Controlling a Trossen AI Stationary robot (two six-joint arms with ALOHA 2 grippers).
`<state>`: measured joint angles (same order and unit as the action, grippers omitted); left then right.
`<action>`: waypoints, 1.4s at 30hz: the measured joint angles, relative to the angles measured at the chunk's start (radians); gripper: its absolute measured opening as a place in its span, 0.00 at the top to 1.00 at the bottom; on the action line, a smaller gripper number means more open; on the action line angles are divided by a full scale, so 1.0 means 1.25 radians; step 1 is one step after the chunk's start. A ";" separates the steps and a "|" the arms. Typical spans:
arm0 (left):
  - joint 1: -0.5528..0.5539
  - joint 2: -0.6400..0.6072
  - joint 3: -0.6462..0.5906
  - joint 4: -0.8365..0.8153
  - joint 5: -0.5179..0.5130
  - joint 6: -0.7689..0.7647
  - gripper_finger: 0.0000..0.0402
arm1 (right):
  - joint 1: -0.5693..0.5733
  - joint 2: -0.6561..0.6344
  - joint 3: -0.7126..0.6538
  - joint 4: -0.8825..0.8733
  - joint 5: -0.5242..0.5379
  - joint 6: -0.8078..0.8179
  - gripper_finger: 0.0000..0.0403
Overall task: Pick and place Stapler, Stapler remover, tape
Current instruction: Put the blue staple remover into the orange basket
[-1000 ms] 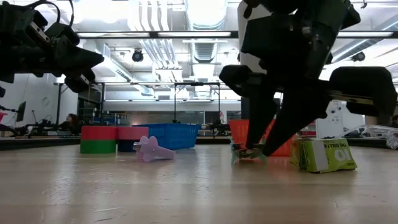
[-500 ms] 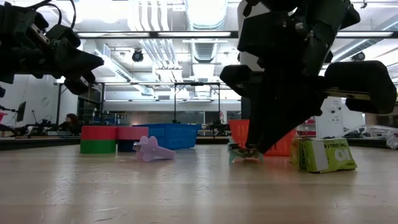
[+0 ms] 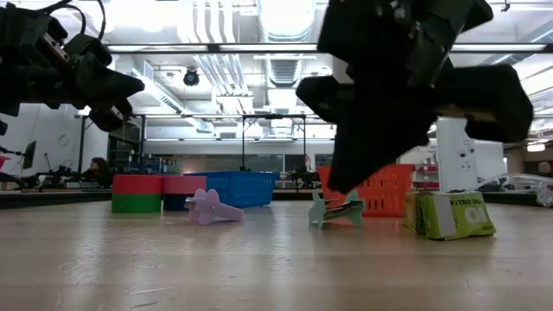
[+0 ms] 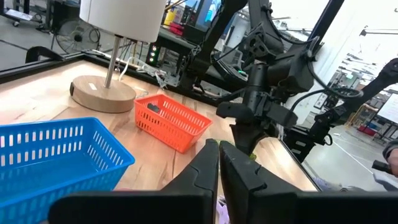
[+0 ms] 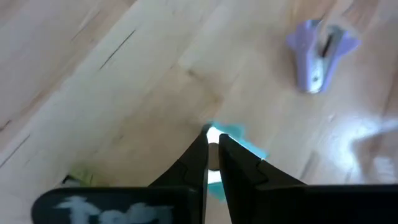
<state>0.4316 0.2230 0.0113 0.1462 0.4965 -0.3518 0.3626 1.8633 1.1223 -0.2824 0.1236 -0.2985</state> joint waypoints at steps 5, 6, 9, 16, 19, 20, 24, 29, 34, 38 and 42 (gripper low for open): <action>0.000 0.000 0.000 0.000 0.000 0.000 0.95 | 0.000 -0.001 0.031 -0.018 0.006 0.007 0.92; 0.000 0.000 0.000 0.000 0.000 0.000 0.95 | 0.000 -0.001 0.039 -0.039 0.006 0.025 0.92; 0.000 0.000 0.000 0.000 0.000 0.000 0.95 | -0.001 -0.001 0.064 -0.122 0.013 0.140 0.92; 0.000 0.000 0.000 0.000 0.000 0.000 0.95 | -0.021 -0.001 0.103 -0.115 0.022 0.442 0.92; 0.000 0.000 0.000 0.000 0.000 0.000 0.95 | -0.035 -0.001 0.108 -0.106 0.004 0.545 0.91; 0.000 0.000 0.000 0.000 0.000 0.000 0.95 | -0.036 -0.001 0.105 -0.094 0.001 0.571 0.90; 0.000 0.000 0.000 0.000 0.000 0.000 0.95 | -0.036 -0.001 0.100 -0.056 -0.015 0.638 0.83; 0.000 0.000 0.000 -0.001 0.000 0.000 0.95 | -0.037 0.008 0.095 -0.059 -0.015 0.741 0.72; 0.000 0.000 0.000 -0.004 0.000 0.000 0.95 | -0.037 0.058 0.104 -0.068 -0.016 0.784 0.66; 0.000 0.001 0.000 -0.006 0.000 0.000 0.95 | -0.038 0.082 0.127 -0.068 -0.016 0.784 0.65; 0.000 0.001 0.000 -0.008 0.000 0.000 0.95 | -0.038 0.107 0.156 -0.127 -0.014 0.786 0.67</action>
<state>0.4313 0.2237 0.0110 0.1368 0.4969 -0.3518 0.3157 1.9966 1.3170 -0.4414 0.1062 0.6842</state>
